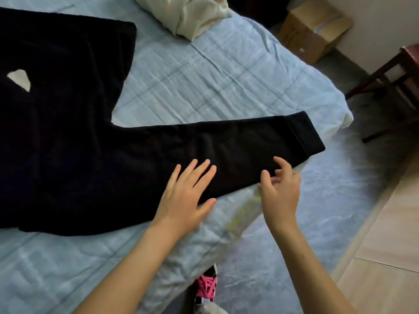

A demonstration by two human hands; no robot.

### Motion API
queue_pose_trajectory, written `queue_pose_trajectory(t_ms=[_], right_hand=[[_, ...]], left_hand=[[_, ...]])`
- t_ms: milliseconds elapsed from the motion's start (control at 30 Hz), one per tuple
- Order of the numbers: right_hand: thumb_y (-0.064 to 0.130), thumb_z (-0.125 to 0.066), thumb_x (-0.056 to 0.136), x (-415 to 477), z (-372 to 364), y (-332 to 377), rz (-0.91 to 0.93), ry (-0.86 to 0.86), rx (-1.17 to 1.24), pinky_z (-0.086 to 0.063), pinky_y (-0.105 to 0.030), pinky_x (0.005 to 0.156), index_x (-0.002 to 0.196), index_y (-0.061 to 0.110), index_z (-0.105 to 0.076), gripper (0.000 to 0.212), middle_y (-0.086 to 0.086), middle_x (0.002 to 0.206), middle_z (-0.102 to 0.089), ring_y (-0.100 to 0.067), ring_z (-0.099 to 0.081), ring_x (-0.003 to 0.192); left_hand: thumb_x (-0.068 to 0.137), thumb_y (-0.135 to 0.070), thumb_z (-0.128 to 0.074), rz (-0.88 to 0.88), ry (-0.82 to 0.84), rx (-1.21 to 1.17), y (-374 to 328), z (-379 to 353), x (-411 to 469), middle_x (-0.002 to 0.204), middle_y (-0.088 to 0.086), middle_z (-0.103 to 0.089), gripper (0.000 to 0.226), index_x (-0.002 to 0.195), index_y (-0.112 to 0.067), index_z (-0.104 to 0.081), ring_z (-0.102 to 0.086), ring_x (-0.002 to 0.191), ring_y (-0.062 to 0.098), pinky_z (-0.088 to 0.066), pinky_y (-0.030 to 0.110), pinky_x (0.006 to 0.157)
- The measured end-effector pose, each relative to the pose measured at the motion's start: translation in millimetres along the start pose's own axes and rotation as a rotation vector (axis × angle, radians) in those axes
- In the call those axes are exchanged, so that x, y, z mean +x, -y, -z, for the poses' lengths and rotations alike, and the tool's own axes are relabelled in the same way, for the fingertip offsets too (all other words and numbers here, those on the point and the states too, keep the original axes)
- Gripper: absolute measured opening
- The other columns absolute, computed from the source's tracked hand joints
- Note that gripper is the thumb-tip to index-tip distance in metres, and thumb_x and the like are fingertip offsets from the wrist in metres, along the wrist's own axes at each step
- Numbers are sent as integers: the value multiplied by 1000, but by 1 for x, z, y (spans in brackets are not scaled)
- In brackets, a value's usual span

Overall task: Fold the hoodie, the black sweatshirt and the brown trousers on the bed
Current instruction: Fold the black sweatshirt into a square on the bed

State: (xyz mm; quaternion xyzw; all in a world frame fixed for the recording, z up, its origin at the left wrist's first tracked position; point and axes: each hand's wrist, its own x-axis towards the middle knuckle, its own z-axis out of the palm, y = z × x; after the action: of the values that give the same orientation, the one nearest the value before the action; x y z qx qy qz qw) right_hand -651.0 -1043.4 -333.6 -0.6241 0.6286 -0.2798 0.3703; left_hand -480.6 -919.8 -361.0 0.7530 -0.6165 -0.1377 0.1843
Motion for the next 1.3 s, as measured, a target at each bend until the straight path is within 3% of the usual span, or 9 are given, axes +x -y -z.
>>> queue_pose_trajectory(t_ms=[100,233,433,600,733,900,1000,1100,1300], right_hand=[[23,-60,96,17,7,-6,-120,-13,68,-48,-18,91,149,24,-43,55,6,97,-65,-15,-67,95],[21,-66,91,34,9,-12,-190,-46,265,-55,-27,75,150,36,-41,66,15,58,-58,-6,-61,62],[0,-69,84,50,16,0,-200,52,682,-58,-31,86,137,40,-58,67,8,109,-72,-7,-69,97],[0,-65,89,34,12,19,-94,203,718,-57,-31,87,142,44,-50,71,2,105,-68,-9,-65,103],[1,-64,93,-6,-14,51,1,317,718,-57,-32,91,144,46,-48,70,14,135,-63,-12,-63,122],[3,-63,96,-59,-70,117,159,430,724,-53,-23,95,146,48,-43,70,21,138,-59,-7,-60,125],[5,-64,94,-89,-109,164,291,474,702,-48,-11,92,149,45,-40,72,32,135,-56,2,-59,123],[9,-66,91,-115,-155,204,376,512,667,-49,-22,100,148,49,-39,75,22,147,-50,-3,-56,128],[9,-65,93,-155,-251,230,501,596,356,-51,-17,81,147,59,-31,81,30,145,-31,-1,-57,82]], left_hand=[[93,-38,-59,36,30,45,-9,-20,13,153,-2,-41,57,146,-24,-45,-29,146,24,-15,48,120],[99,-41,-35,23,-4,80,-7,-30,11,152,-5,-42,49,144,-25,-47,-30,145,22,-17,48,120],[101,-33,-39,104,-119,-320,-9,-16,13,146,-9,-47,41,139,-24,-51,-35,143,15,-17,39,121],[100,-21,-51,284,-371,-730,-13,22,4,129,-19,-61,33,130,-20,-62,-53,125,-1,-38,13,104],[101,-25,-49,370,-542,-905,0,72,-7,125,-21,-64,31,128,-25,-64,-56,121,-1,-41,9,97],[103,-26,-47,432,-716,-942,42,141,-39,123,-25,-64,31,128,-29,-63,-55,119,-6,-39,4,95],[103,-26,-47,480,-822,-918,82,179,-67,114,-30,-66,30,127,-31,-64,-57,111,-12,-40,4,92],[103,-27,-47,558,-904,-809,133,201,-101,119,-15,-68,31,128,-32,-63,-59,116,1,-46,23,100],[101,-29,-48,803,-679,-206,257,195,-154,156,1,-35,35,134,-27,-59,-18,149,20,-7,45,123]])
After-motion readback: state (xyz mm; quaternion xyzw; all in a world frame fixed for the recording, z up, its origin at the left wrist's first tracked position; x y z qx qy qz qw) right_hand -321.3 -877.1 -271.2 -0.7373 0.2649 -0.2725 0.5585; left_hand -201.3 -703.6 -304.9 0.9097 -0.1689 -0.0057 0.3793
